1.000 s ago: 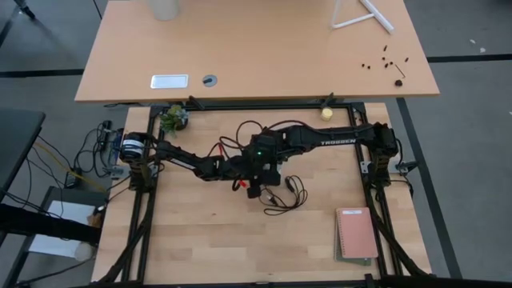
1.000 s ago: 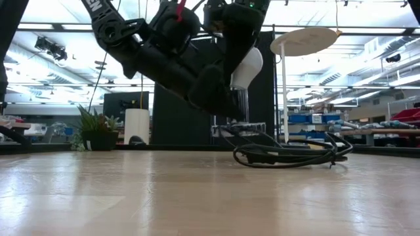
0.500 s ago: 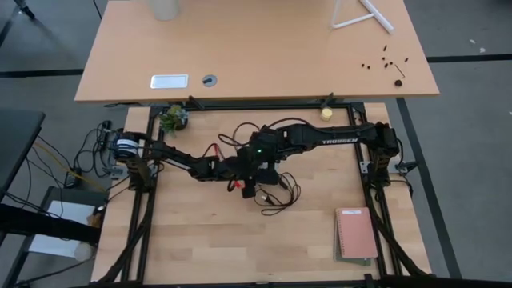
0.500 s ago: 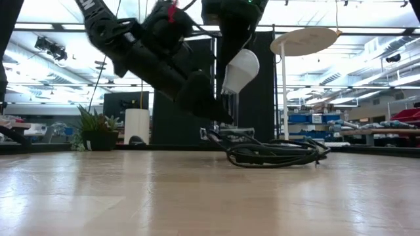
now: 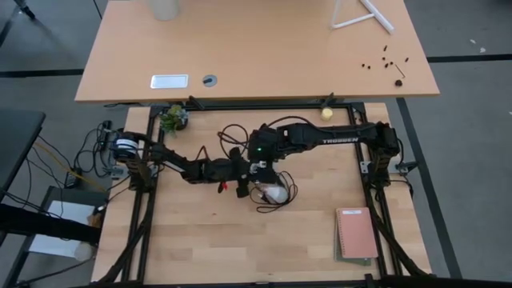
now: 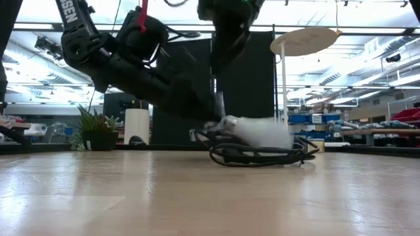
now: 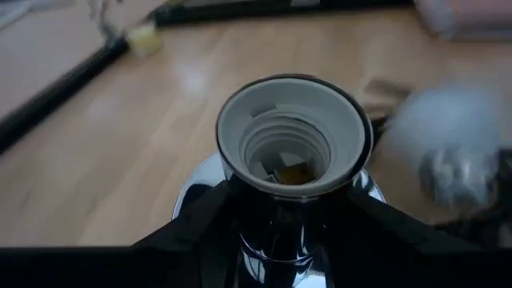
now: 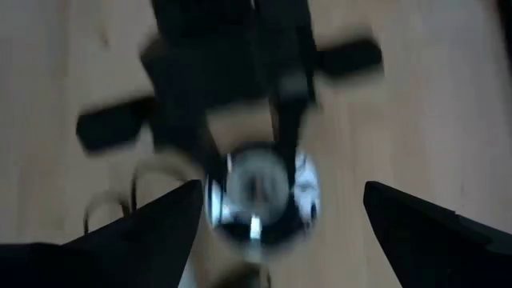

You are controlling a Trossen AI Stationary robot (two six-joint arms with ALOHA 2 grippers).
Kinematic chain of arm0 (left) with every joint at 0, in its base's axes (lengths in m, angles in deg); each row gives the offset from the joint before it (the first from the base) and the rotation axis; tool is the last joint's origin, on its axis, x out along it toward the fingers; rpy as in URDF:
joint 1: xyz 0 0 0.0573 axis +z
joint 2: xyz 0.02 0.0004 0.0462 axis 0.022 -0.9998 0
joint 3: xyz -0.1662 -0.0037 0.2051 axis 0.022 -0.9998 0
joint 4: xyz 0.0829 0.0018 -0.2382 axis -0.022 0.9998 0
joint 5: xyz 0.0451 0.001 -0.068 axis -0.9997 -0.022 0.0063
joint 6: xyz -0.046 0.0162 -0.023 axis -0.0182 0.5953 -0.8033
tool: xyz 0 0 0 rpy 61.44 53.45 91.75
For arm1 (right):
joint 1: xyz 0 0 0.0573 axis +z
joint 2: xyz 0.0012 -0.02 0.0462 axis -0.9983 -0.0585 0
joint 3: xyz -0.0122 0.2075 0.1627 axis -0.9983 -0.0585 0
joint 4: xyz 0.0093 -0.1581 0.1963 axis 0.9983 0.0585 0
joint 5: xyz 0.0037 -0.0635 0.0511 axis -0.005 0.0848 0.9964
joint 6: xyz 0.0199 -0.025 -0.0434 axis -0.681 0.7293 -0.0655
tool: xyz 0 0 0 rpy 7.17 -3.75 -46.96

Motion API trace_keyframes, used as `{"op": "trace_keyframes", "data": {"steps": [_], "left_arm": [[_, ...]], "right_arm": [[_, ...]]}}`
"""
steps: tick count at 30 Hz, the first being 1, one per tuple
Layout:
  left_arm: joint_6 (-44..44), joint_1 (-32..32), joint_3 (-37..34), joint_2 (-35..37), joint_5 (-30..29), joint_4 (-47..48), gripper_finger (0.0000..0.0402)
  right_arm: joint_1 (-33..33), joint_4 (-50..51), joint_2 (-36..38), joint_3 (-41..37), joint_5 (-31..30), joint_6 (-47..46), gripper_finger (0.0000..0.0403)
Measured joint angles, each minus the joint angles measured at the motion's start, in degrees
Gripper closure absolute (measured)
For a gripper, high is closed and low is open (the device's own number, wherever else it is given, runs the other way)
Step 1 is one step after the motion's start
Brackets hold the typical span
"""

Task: Screw lightbulb
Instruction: Insert the lightbulb into the lamp

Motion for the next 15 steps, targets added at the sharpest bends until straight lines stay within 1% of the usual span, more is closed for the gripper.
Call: {"op": "trace_keyframes", "data": {"steps": [3,5,8,10,15], "left_arm": [[-2.5,0.0,-0.1,0.0,-4.7,4.1,0.0201],[-2.8,0.1,-0.1,0.0,-6.9,4.1,0.0196],[-2.7,0.5,-0.1,0.0,-7.7,2.1,0.0176],[-3.1,0.5,-0.1,0.0,-7.7,2.0,0.0157],[-4.5,0.5,-0.1,0.0,-5.7,2.9,0.0106]], "right_arm": [[0.3,10.6,0.6,-0.1,0.0,-3.9,0.0053],[2.0,11.5,0.7,-0.6,-0.2,-5.2,0.0055],[4.9,9.9,0.7,-2.0,0.1,-5.8,0.0055],[6.6,7.0,0.8,-3.5,0.0,-6.7,0.0055],[9.4,-0.6,1.5,-11.1,-0.3,-10.2,0.0055]]}}
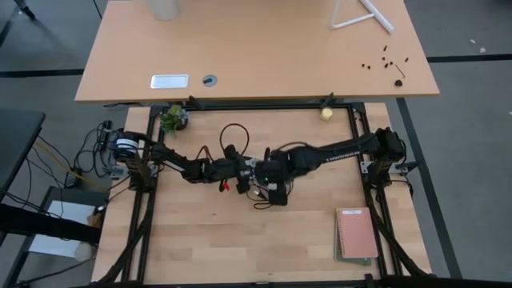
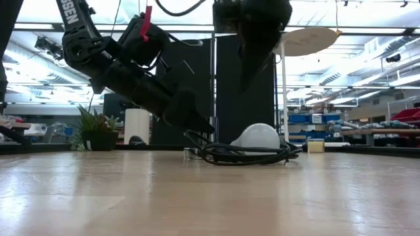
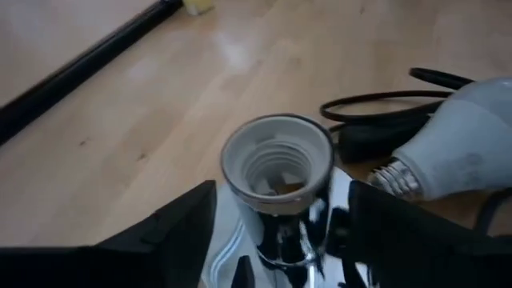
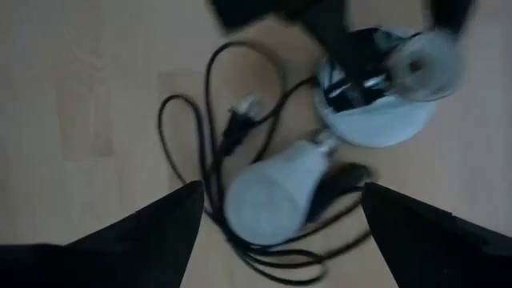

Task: Screw lightbulb
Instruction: Insert the lightbulb into the lamp

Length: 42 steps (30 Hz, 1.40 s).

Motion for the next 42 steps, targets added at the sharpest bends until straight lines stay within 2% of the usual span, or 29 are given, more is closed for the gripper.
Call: {"op": "trace_keyframes", "data": {"steps": [4,8,14,18,21,27,31,37,42], "left_arm": [[0.2,-0.6,0.0,0.0,0.1,0.0,0.0083],[0.3,-0.9,-0.1,1.2,0.2,1.2,0.0081],[0.6,-1.2,-0.2,7.3,0.1,6.0,0.0081],[1.6,-1.4,-0.2,9.9,0.2,9.1,0.0081],[1.6,-1.4,-0.2,10.1,-0.6,10.2,0.0081],[2.1,-1.4,-0.2,10.1,-4.1,9.3,0.0081],[4.8,-1.5,-0.9,10.1,-4.3,3.4,0.0081],[9.1,-2.5,-8.9,10.1,-4.2,-15.6,0.0081],[9.4,-2.4,-13.4,10.1,-4.5,-25.2,0.0081]], "right_arm": [[0.9,-7.2,2.2,-7.2,-1.1,-3.6,0.0055],[1.1,-15.7,6.3,-14.4,-4.5,-7.7,0.0055],[3.4,-30.9,8.6,-23.9,-11.6,-10.2,0.0055],[6.7,-40.0,8.4,-29.3,-19.7,-10.7,0.0055],[8.1,-44.7,8.3,-32.7,-24.0,-12.9,0.0055],[8.4,-48.5,8.3,-36.3,-25.5,-18.4,0.0055],[8.8,-53.8,8.3,-38.6,-26.0,-18.4,0.0055],[9.6,-59.3,8.3,-41.9,-28.9,-17.6,0.0055],[9.9,-62.9,8.3,-42.4,-28.9,-14.3,0.0055]]}}
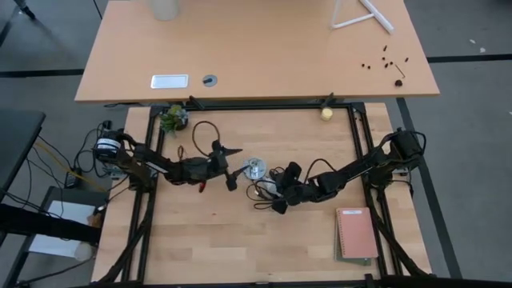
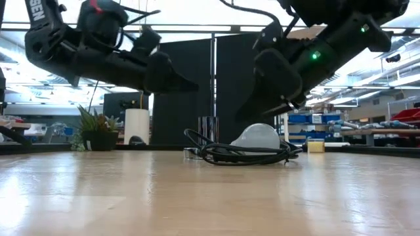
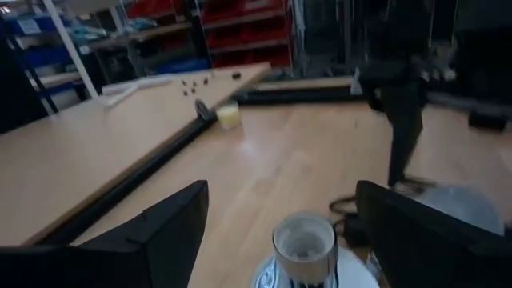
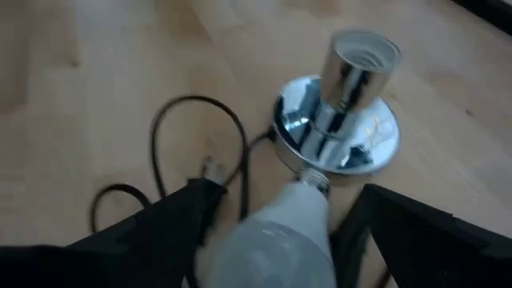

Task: Screw lightbulb
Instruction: Insert the lightbulb into the lamp

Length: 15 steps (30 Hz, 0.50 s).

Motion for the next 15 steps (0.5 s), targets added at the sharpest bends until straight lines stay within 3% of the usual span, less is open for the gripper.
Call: {"op": "trace_keyframes", "data": {"steps": [15], "left_arm": [[-0.1,0.0,-0.5,0.0,-0.1,-0.5,0.0081]], "right_arm": [[1.5,-2.8,-9.2,1.4,-4.2,-4.2,0.0056]]}}
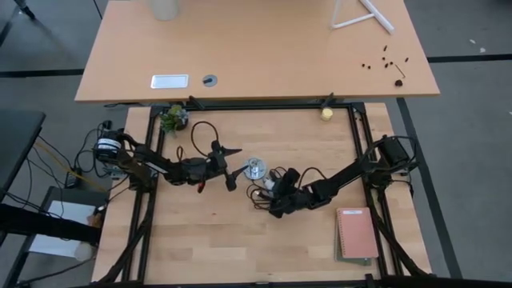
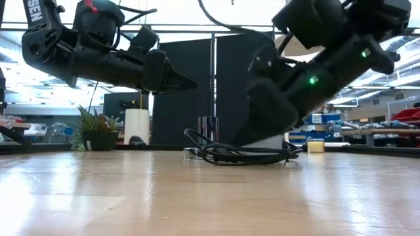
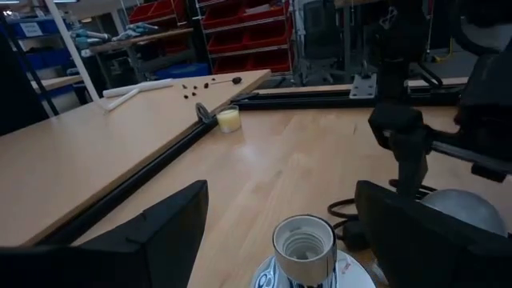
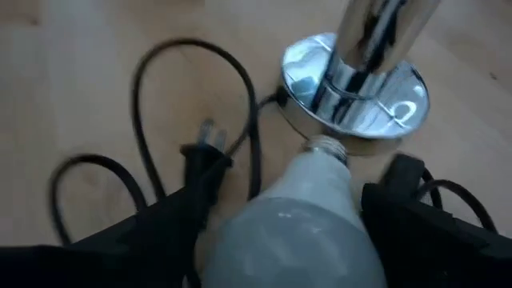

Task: Screw lightbulb
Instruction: Insert the lightbulb into the lamp

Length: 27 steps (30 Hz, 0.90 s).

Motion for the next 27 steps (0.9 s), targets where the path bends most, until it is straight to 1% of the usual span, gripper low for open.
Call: {"op": "trace_keyframes", "data": {"steps": [8,11,13,19,24,27], "left_arm": [[0.0,0.0,0.0,0.0,0.0,1.0,0.0081],[0.0,0.0,0.0,0.0,0.0,1.1,0.0081],[0.0,0.0,0.0,0.0,0.0,1.2,0.0081],[0.0,0.0,0.0,0.0,0.0,1.2,0.0081],[0.0,0.0,0.0,0.0,0.0,1.2,0.0081],[0.0,0.0,0.0,0.0,0.0,1.2,0.0081]], "right_arm": [[0.0,2.7,-0.1,0.0,-0.7,-0.2,0.0056],[0.0,3.0,-0.1,0.0,-0.7,0.2,0.0062],[0.0,3.2,-0.1,0.0,-0.2,0.6,0.0077],[-0.3,3.3,0.3,0.0,2.7,3.0,0.0140],[-1.1,3.6,3.2,0.0,4.4,5.4,0.0139],[-1.8,4.7,6.2,0.0,4.6,6.8,0.0120]]}}
